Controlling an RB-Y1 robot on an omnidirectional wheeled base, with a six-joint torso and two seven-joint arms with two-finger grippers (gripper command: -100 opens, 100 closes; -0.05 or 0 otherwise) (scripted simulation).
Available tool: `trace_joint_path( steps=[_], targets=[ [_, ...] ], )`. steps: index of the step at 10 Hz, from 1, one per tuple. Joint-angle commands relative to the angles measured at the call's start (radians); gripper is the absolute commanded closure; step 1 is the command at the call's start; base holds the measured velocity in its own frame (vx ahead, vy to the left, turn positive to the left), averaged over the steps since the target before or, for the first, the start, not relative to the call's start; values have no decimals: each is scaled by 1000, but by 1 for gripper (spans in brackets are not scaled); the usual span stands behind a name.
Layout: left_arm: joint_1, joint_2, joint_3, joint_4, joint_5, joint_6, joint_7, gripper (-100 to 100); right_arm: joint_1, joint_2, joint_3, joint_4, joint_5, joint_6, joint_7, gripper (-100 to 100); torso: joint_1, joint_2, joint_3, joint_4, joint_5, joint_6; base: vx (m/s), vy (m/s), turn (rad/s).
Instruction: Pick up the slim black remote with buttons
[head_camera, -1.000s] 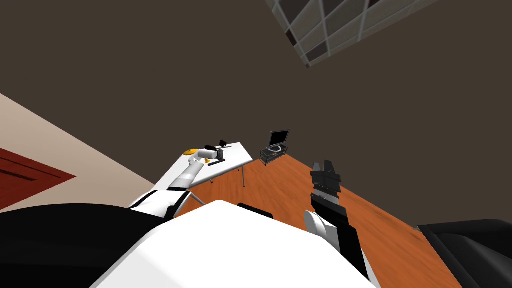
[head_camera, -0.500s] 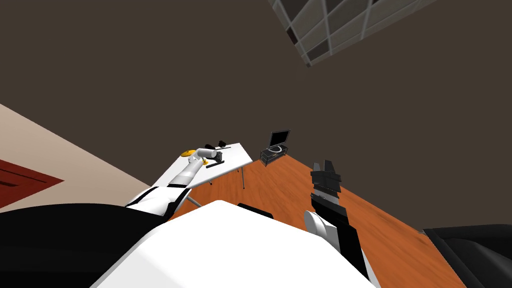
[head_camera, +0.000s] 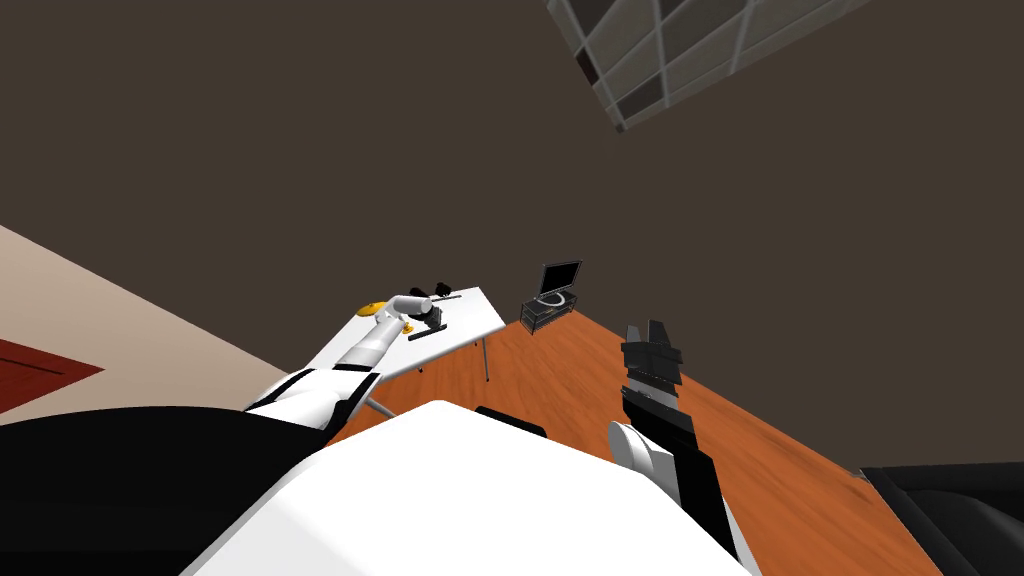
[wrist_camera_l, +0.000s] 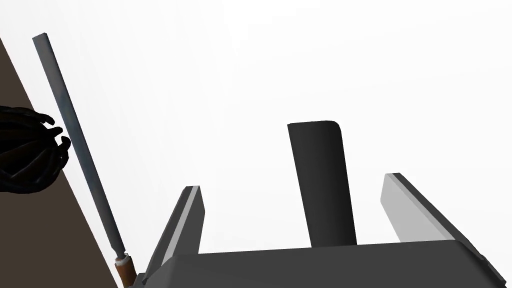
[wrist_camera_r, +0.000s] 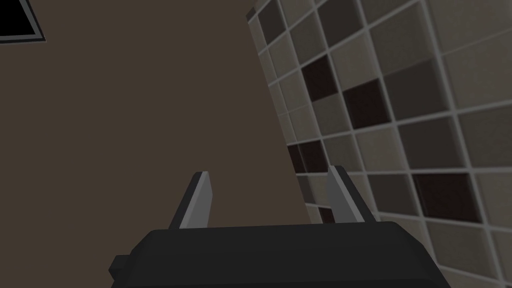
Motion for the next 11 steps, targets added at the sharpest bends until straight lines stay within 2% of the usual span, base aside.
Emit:
trace_joint_path(
  steps=[1, 2, 3, 4, 7, 8, 10, 11],
  targets=[
    [-5, 18, -3, 32, 27, 50, 5, -100, 0, 0, 0, 0, 0, 0, 0, 0, 0, 0, 0, 0, 0, 0, 92, 22, 13],
    [-5, 18, -3, 32, 27, 75, 5, -100, 0, 0, 0, 0, 0, 0, 0, 0, 1, -1, -1, 0, 0, 0, 77, 24, 11],
    [-11, 32, -9, 58, 47, 107, 11, -100, 0, 0, 0, 0, 0, 0, 0, 0, 1, -1, 0, 0, 0, 0, 90, 30, 16],
    [-11, 32, -9, 58, 47, 127, 11, -100, 0, 0, 0, 0, 0, 0, 0, 0, 1, -1, -1, 0, 0, 0, 68, 27, 7],
    [-19, 55, -21, 104, 82, 210, 21, -100, 0, 0, 0, 0, 0, 0, 0, 0, 1, 1, 0, 0, 0, 0, 62, 25, 14],
    [-19, 55, -21, 104, 82, 218, 21, -100, 0, 0, 0, 0, 0, 0, 0, 0, 0, 1, 0, 0, 0, 0, 63, 15, 16],
    [-23, 73, -33, 139, 111, 281, 28, -100, 0, 0, 0, 0, 0, 0, 0, 0, 0, 0, 0, 0, 0, 0, 76, 22, 22],
    [-23, 73, -33, 139, 111, 291, 28, -100, 0, 0, 0, 0, 0, 0, 0, 0, 1, -1, 0, 0, 0, 0, 68, 24, 10]
  ],
)
